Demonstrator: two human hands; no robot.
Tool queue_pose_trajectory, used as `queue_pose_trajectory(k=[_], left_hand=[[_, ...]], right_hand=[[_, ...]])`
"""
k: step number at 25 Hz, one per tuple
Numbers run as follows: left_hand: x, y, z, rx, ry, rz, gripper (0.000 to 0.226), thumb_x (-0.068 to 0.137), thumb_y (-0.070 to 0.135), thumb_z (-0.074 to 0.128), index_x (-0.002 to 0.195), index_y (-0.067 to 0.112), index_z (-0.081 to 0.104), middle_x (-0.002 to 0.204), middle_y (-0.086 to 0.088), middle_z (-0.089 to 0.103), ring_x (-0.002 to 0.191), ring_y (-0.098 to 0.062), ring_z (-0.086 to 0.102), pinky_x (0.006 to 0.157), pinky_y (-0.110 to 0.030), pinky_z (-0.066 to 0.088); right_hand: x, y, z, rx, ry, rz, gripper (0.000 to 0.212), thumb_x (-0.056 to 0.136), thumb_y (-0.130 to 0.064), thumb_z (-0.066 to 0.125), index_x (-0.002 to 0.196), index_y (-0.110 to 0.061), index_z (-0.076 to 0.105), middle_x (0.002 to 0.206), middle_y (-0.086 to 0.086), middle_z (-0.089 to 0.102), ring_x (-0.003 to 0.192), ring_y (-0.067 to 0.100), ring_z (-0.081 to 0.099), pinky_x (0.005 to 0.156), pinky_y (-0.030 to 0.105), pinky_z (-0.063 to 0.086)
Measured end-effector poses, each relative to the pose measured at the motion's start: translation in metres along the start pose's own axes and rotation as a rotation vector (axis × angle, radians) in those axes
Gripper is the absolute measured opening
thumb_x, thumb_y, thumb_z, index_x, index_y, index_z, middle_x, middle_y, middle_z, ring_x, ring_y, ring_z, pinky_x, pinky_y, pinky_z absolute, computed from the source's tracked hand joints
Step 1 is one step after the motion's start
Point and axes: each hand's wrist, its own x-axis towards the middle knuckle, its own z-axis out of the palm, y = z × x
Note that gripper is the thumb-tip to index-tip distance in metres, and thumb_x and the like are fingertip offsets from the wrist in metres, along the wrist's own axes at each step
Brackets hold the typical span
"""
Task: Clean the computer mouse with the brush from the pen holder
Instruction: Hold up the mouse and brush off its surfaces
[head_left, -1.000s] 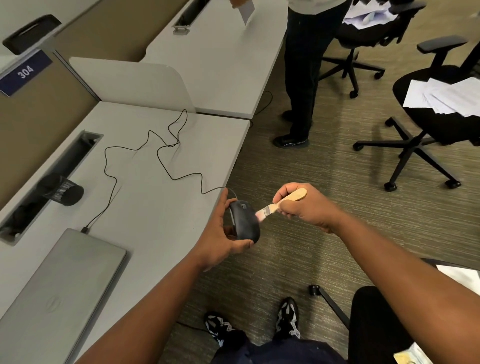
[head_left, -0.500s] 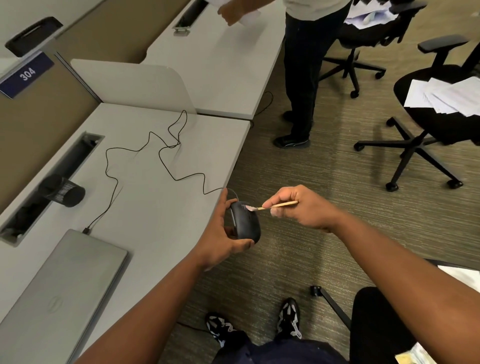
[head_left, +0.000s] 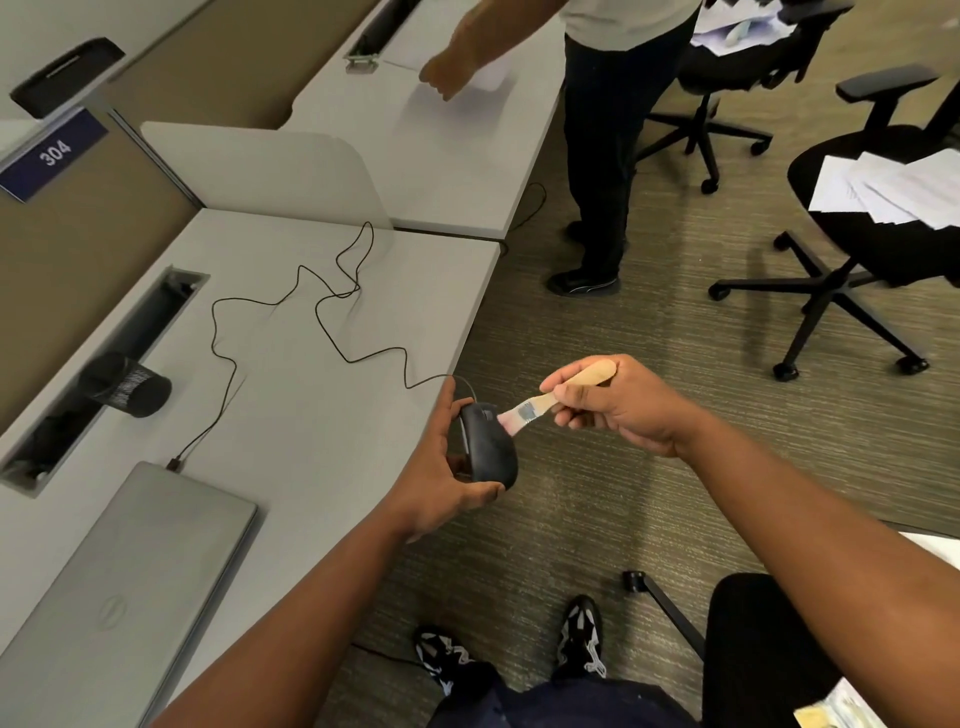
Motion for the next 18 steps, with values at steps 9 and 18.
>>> queue_pose_trajectory(k=[9,18], left_hand=[[0.001,0.004,0.000,0.033,-0.010,0.035,0.132,0.070,0.021,0.097,0.143,0.087,0.008,0.173,0.018,0.019,0.143,-0.037,0.053,0.095,-0.044,0.066],[0.003,0.002,0.005,0.038,-0.027,0.012,0.141,0.071,0.017,0.096,0.151,0.081,-0.002,0.171,0.015,0.025,0.113,-0.026,0.074,0.081,-0.044,0.068]], right_hand=[[0.010,0.016,0.012,-0.073,0.222,0.063,0.011,0.099,-0.005,0.068,0.103,-0.007,0.077,0.083,0.011,0.076,0.074,0.016,0.069,0.065,0.024,0.057],[0.012,0.006,0.042,-0.237,0.193,-0.106,0.011,0.103,-0.015,0.064,0.103,-0.008,0.072,0.079,0.008,0.075,0.070,0.019,0.069,0.062,0.026,0.057]])
